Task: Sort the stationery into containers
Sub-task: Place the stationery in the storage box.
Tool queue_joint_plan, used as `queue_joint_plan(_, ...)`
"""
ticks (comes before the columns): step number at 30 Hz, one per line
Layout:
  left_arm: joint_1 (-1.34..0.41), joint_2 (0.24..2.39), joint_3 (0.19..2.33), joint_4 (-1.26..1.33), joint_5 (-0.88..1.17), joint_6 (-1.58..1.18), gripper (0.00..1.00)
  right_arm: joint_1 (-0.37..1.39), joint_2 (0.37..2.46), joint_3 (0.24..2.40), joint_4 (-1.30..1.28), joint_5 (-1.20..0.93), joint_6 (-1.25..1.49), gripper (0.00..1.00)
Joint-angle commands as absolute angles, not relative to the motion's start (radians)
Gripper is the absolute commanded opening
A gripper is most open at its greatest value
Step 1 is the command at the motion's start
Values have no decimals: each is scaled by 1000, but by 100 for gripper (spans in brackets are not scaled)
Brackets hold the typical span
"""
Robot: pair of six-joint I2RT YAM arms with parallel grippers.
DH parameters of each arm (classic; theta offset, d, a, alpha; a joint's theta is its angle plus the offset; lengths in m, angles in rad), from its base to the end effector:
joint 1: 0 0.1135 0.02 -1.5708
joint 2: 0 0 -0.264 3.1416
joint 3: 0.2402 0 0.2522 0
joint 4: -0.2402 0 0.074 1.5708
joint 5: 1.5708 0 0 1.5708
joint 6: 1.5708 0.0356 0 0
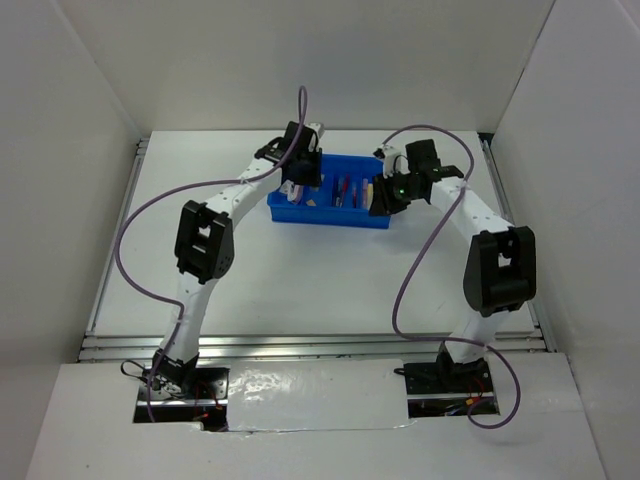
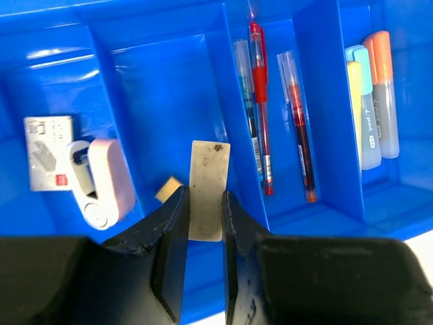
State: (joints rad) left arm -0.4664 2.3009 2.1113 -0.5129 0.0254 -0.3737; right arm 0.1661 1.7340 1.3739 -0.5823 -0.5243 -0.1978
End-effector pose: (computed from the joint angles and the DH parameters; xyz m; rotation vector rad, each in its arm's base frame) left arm 0.4744 -0.2399 0.2522 0.1210 2.3141 -0.4650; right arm 0.3668 0.0796 0.2590 -0.6495 2.3568 0.6408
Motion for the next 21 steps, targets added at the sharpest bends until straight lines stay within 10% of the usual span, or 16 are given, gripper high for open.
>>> queue_joint_plan(1,-471,2333,2138,-479,44,-393,21,201,1753,1421,-612,-528,-268,35)
queue_joint_plan(10,-457,2321,2150,-454,54,-383,77,229,1798,1396,-594,-465,-305,34)
queue_joint_plan(21,-388,2037,2097,-462,118,-364,94,236,1922,1475,-557,-400,-339,34)
